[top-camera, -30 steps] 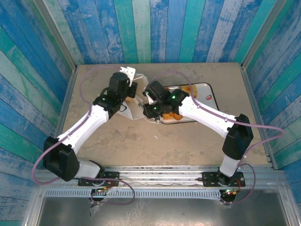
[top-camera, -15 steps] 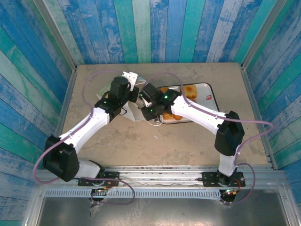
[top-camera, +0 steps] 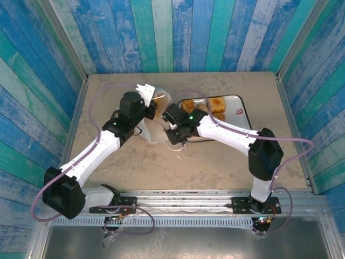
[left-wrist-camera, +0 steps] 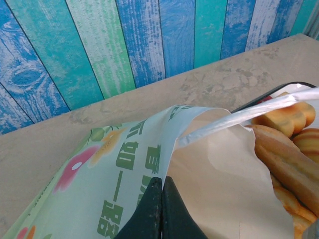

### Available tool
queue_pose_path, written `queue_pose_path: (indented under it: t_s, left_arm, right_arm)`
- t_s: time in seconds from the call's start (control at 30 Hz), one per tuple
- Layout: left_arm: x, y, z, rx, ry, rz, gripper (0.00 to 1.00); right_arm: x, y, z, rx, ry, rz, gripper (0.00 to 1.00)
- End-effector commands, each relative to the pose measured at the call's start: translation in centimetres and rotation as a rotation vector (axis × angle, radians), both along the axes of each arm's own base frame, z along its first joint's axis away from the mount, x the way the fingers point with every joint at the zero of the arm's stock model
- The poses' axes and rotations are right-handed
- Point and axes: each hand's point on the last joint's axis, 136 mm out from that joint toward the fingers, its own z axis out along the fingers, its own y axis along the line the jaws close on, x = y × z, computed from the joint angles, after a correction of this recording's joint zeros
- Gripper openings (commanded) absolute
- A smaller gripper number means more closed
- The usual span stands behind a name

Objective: Take the fake bread out of the paper bag

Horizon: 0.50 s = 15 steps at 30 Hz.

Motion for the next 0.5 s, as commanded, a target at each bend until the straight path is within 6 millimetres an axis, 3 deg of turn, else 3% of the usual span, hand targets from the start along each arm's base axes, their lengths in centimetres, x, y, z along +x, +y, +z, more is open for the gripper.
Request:
queue_pose_path:
  t_s: [0.0,0.47]
  left_arm:
    - [-1.0,-0.4,3.1,-0.048,-0.104,-0.049,0.0]
    - [-0.8,-1.1,3.4,-0.075,-0.12,-0.078,0.0]
  right_arm:
    - [0.3,0.7,2.2,0.046,-0.041,-0.018,0.37]
    - [1.7,1.7,1.7,-0.021,-0.05,-0.002,0.46]
